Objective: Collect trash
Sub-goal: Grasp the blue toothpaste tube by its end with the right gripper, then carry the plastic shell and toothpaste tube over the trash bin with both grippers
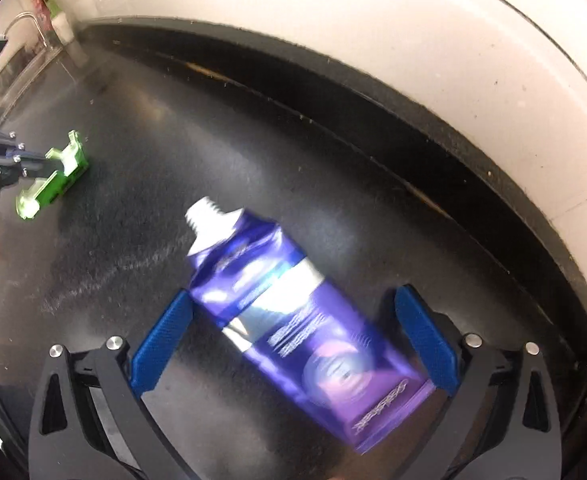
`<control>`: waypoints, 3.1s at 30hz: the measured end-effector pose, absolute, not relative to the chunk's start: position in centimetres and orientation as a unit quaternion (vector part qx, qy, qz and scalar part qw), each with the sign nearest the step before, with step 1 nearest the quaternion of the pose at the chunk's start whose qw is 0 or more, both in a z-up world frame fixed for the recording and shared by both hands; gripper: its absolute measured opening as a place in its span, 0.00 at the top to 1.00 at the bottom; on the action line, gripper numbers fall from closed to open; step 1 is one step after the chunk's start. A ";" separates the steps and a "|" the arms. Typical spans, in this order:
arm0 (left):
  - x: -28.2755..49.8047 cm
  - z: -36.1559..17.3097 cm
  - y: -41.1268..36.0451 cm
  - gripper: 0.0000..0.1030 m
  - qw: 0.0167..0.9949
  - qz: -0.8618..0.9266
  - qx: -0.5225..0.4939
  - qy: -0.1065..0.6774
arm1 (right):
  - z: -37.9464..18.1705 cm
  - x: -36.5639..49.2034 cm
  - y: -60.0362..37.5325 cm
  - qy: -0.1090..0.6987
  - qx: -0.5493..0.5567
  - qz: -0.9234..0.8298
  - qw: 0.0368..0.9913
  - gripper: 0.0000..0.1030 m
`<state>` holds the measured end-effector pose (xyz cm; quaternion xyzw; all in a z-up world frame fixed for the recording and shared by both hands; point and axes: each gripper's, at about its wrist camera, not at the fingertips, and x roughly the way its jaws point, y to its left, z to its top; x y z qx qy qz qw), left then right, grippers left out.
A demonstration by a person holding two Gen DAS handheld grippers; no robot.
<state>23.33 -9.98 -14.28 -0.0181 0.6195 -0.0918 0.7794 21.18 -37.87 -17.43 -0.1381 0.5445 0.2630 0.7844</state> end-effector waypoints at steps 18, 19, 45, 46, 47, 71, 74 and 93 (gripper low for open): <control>15.1 -5.3 -2.2 0.98 0.818 -0.077 -0.057 0.568 | -10.3 16.9 -42.6 0.542 0.026 0.218 0.811 0.93; 14.4 -5.2 -1.9 0.98 0.819 -0.075 -0.058 0.566 | -10.1 16.2 -43.0 0.542 0.030 0.217 0.811 0.93; 4.1 -2.4 5.0 0.98 0.825 0.002 -0.069 0.560 | -6.4 10.5 -35.9 0.503 0.003 0.273 0.820 0.93; 4.0 -2.4 5.0 0.98 0.825 0.004 -0.070 0.560 | -6.4 10.4 -35.6 0.503 0.002 0.277 0.819 0.93; 3.6 -2.2 5.3 0.98 0.826 0.008 -0.070 0.560 | -6.4 10.3 -35.5 0.503 0.001 0.278 0.818 0.93; -8.7 -2.2 14.0 0.98 0.809 0.135 -0.132 0.557 | -5.7 5.8 -19.8 0.486 -0.059 0.418 0.766 0.93; -10.3 -2.1 14.9 0.98 0.805 0.150 -0.143 0.555 | -5.7 5.2 -18.0 0.485 -0.068 0.431 0.758 0.93; -25.6 -4.0 26.3 0.98 0.758 0.307 -0.275 0.506 | -2.7 -6.7 4.3 0.443 -0.174 0.610 0.633 0.93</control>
